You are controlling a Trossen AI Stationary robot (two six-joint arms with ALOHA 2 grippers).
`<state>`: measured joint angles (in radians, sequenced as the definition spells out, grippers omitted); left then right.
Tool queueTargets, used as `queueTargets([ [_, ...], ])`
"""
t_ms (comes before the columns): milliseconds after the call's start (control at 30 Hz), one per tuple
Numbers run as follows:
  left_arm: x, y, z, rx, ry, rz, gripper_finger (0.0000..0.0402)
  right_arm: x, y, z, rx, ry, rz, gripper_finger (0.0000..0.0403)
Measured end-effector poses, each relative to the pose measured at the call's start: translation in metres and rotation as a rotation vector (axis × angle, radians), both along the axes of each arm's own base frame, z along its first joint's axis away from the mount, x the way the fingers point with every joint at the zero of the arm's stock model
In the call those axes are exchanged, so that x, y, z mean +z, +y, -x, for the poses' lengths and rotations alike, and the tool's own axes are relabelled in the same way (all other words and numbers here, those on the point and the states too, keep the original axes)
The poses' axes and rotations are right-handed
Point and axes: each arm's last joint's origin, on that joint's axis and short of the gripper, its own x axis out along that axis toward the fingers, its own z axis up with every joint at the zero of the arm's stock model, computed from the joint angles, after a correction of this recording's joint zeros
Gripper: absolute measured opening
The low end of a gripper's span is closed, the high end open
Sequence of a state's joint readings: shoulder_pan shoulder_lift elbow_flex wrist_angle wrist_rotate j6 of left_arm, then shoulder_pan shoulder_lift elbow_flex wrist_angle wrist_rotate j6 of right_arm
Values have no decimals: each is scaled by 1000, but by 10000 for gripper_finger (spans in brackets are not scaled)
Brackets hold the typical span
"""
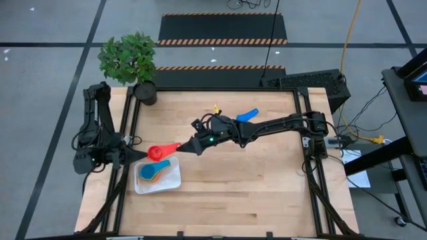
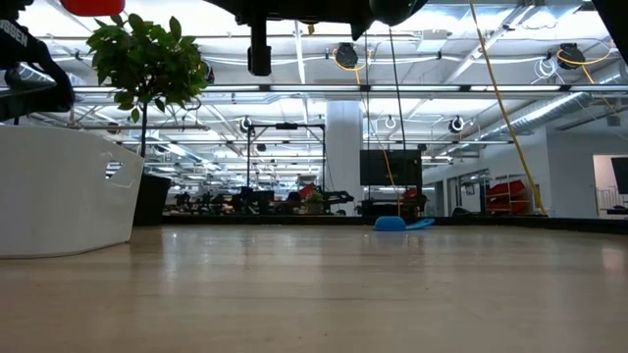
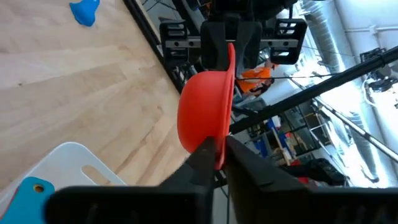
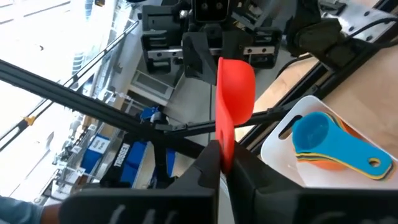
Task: Nest measuring cups in basket
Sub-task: Stack the red measuring cup on top of the light blue measuring cup in the white bin
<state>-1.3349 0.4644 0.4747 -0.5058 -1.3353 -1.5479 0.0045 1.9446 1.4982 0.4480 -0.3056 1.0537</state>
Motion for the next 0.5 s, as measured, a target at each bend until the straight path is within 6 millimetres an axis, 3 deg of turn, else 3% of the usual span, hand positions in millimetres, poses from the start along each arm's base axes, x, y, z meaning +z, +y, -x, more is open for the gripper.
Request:
queueTargets([
  [300,0,-1,0,-28,15,26,208,1,-22,2,59,26,-39,1],
  [400,0,-1,-1,-23,15,16,238,1,-31,4,116,38,-72,0],
  [500,0,0,-1,-17,18,15,242,4,-38,8,186,58,-90,0],
])
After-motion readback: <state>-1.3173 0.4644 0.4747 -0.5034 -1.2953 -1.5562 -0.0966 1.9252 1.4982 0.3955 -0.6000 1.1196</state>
